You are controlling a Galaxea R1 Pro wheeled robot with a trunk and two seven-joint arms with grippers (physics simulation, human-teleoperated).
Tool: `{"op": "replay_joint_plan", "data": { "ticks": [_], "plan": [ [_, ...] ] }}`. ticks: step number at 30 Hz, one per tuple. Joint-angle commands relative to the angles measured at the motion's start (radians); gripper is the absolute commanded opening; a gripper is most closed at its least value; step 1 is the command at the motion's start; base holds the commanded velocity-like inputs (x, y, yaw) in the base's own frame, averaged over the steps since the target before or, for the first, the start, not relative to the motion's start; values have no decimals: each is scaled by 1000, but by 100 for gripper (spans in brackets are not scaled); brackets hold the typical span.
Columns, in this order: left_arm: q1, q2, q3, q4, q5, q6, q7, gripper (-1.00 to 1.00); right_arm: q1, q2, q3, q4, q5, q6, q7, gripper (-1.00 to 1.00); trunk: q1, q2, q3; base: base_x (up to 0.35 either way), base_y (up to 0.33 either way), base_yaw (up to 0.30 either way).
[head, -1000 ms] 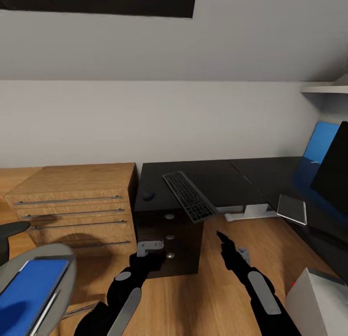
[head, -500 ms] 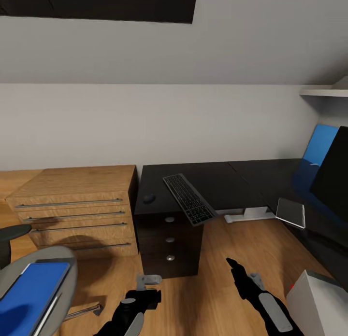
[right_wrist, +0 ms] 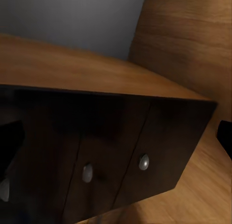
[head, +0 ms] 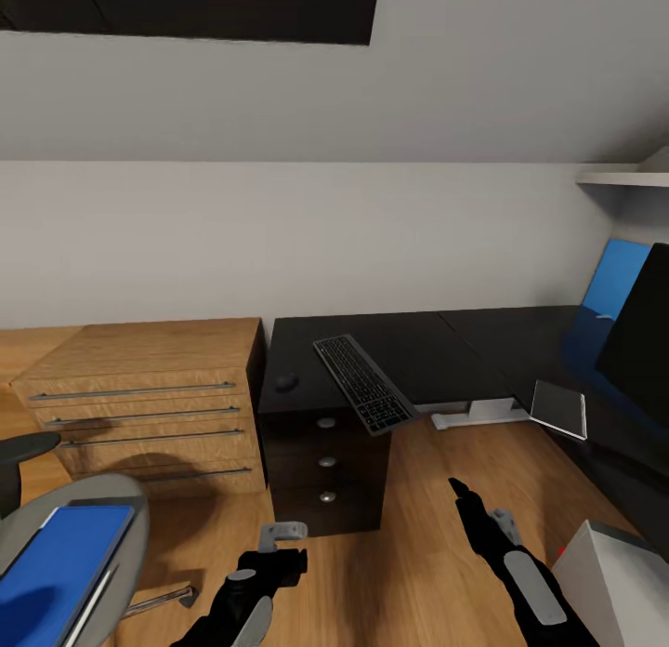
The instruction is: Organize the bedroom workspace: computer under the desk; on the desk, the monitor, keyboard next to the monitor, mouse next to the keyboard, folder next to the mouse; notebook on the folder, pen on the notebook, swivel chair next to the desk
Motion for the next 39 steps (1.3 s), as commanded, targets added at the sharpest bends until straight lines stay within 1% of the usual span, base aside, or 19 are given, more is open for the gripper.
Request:
{"op": "replay_joint_plan", "data": {
  "ticks": [1, 10, 16, 22, 23, 26, 32, 33, 34, 35, 36, 38, 39],
  "plan": [
    [-1, 2, -3, -7, 11, 2, 10, 100, 0, -1, -4, -1, 0, 0, 9, 100, -4, 6, 2, 0, 0, 0],
    [0, 4, -5, -58, 10, 1, 14, 100, 1, -4, -4, 1, 50, -50, 59, 100, -38, 69, 30, 0, 0, 0],
    [0, 4, -6, -91, 10, 0, 17, 100, 4, -3, -4, 0, 83, -84, 66, 100, -61, 111, 49, 0, 0, 0],
    [0, 2, -7, -125, 7, -2, 21, 100, 9, -6, -4, -1, 89, -117, 65, 100, -84, 153, 68, 0, 0, -114],
    [0, 2, -7, -206, 7, -2, 21, 100, 9, -6, -4, -1, 89, -541, 65, 100, -88, 160, 71, 0, 0, -213],
    [0, 2, -7, -205, 7, -2, 21, 100, 9, -5, -4, -2, 90, -541, 65, 100, -100, 181, 80, 0, 0, -239],
    [0, 2, -9, -203, 7, -2, 21, 100, 9, -2, -4, -4, 111, -544, 63, 100, -123, 223, 99, 0, 0, -260],
    [0, 2, -14, -203, 7, -2, 21, 100, 9, 0, -4, -4, 127, -548, 62, 100, -127, 230, 102, 0, 0, -266],
    [0, 2, -21, -202, 6, -2, 21, 100, 9, 1, -4, -4, 151, -554, 62, 100, -127, 230, 102, 0, 0, -267],
    [0, 2, -25, -202, 6, -2, 21, 100, 9, 2, -4, -5, 166, -558, 62, 100, -127, 230, 102, 0, 0, -268],
    [0, 4, -35, -202, 5, -3, 19, 100, 9, 6, -4, -8, 230, -567, 62, 100, -127, 230, 102, 0, 0, -269],
    [0, 4, -37, -202, 5, -3, 18, 100, 9, 11, -4, -10, 262, -572, 61, 100, -127, 230, 102, 0, 0, -269],
    [0, 5, -40, -204, 4, -4, 17, 100, 9, 20, -4, -12, 303, -586, 61, 100, -127, 230, 102, 0, 0, -269]
  ]
}}
